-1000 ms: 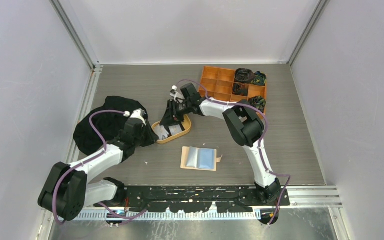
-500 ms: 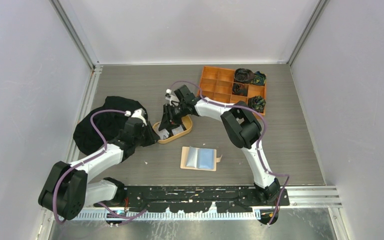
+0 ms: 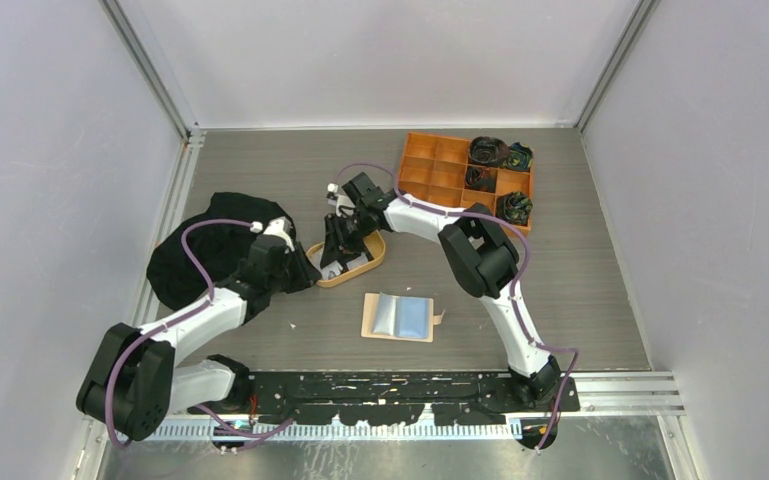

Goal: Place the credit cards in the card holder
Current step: Pick up the credit card from the storage box.

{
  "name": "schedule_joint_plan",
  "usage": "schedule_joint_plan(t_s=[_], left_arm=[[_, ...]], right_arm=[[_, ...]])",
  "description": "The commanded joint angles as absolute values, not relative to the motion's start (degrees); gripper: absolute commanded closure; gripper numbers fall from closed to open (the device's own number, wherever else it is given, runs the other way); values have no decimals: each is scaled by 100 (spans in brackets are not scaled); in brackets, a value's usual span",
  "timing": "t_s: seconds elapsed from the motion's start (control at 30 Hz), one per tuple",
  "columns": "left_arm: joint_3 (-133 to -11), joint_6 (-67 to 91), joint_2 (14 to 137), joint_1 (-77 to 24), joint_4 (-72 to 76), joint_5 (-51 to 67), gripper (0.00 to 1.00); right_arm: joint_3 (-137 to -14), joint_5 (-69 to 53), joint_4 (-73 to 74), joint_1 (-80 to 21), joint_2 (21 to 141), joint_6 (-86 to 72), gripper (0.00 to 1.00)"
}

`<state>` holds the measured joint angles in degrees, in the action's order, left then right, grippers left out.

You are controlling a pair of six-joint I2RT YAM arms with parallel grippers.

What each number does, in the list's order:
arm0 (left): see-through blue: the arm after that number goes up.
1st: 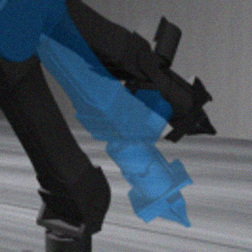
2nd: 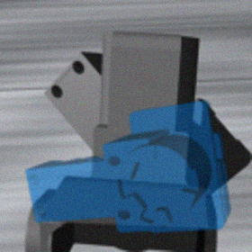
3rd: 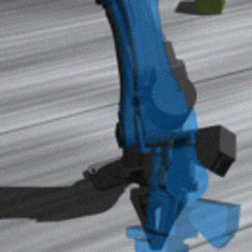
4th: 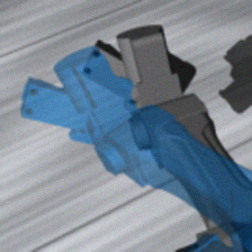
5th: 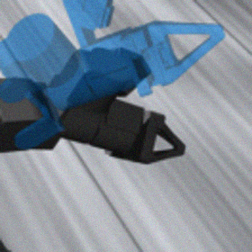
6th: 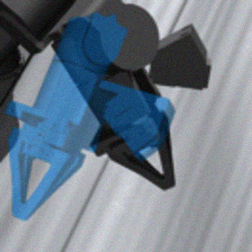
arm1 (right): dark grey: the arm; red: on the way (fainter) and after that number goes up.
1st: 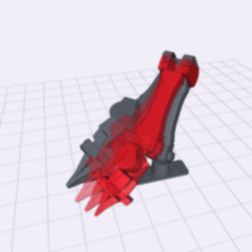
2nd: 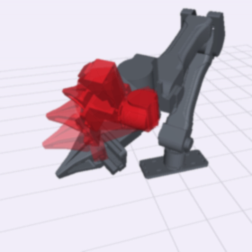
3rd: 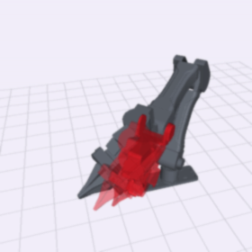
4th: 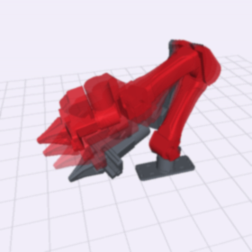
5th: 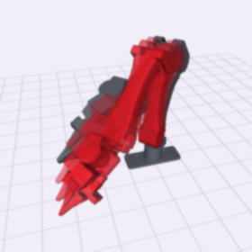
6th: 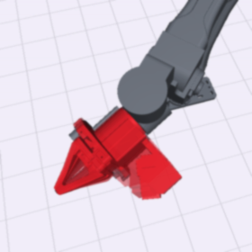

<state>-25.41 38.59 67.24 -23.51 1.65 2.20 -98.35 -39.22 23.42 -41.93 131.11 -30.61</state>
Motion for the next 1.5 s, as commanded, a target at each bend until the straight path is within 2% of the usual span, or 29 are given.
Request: schedule_joint_plan(t_s=[0.0,0.37,0.77,1.03,1.47], left_arm=[[-2805,3902,6462,-2366,388,392,69],[-2794,3775,5720,-2364,-179,354,62],[-2566,3776,5052,-2364,-589,380,62],[-2423,3842,4647,-2364,-786,481,62],[-2286,3928,4460,-2365,-763,635,62]], right_arm=[[-9996,-4348,2153,-4203,12960,-3131,66],[-9870,-4792,1822,-3985,12735,-3417,69],[-9844,-4727,2042,-3855,12736,-3274,71],[-9770,-4790,2038,-3806,12706,-3279,76],[-9647,-4773,2084,-3678,12580,-3218,80]])
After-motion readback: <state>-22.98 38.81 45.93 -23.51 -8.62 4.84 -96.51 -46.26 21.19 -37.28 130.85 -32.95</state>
